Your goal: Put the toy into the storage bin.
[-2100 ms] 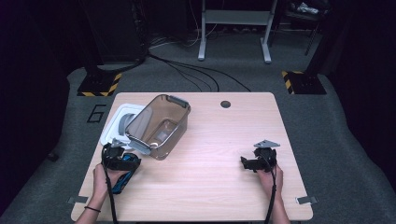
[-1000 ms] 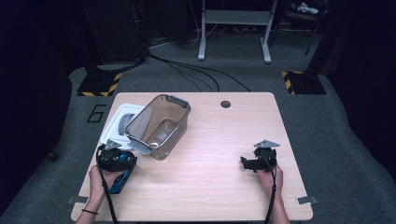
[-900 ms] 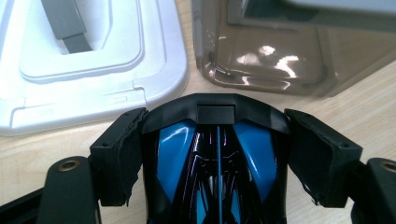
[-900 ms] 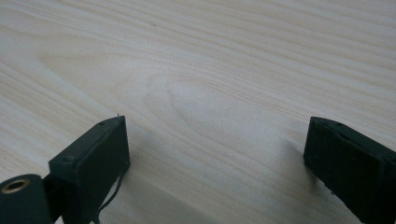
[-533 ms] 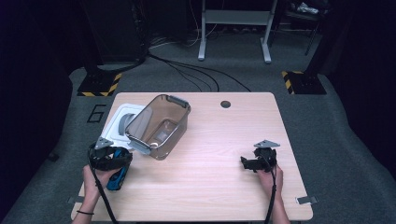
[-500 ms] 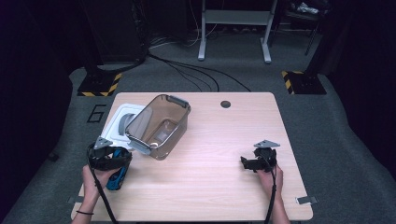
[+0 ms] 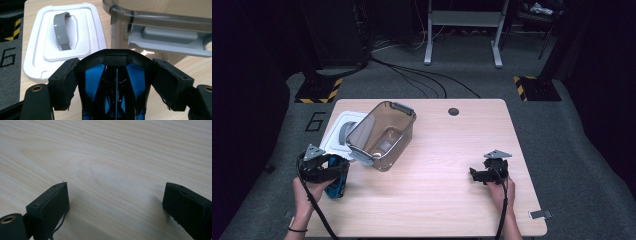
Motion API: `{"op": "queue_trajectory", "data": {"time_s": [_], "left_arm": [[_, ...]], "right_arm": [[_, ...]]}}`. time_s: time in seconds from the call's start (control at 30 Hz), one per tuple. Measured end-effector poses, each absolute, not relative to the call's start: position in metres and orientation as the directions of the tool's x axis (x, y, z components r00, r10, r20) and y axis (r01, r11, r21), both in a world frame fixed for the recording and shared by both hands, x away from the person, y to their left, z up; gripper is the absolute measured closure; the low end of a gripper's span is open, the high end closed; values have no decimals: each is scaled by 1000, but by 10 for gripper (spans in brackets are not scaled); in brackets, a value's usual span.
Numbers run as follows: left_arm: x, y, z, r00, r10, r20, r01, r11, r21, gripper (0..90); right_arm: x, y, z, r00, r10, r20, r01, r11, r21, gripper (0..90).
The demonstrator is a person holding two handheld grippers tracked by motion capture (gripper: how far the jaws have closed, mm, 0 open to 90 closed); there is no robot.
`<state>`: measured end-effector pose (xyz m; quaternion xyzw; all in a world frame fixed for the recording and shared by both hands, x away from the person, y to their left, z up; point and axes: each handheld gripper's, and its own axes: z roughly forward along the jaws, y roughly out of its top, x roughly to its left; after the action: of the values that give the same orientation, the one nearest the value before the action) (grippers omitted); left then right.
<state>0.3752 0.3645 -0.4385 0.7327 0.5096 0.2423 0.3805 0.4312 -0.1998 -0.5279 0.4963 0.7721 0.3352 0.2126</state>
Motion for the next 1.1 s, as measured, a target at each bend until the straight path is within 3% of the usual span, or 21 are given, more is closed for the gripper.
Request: {"op": "queue_trajectory", "data": {"time_s": [1.1], "left_arm": [[370,372,-391,348,938,0,485,-180,856,249]], "right_arm": [[431,-200,-528,-417,909,6,624,282,729,60]]}}
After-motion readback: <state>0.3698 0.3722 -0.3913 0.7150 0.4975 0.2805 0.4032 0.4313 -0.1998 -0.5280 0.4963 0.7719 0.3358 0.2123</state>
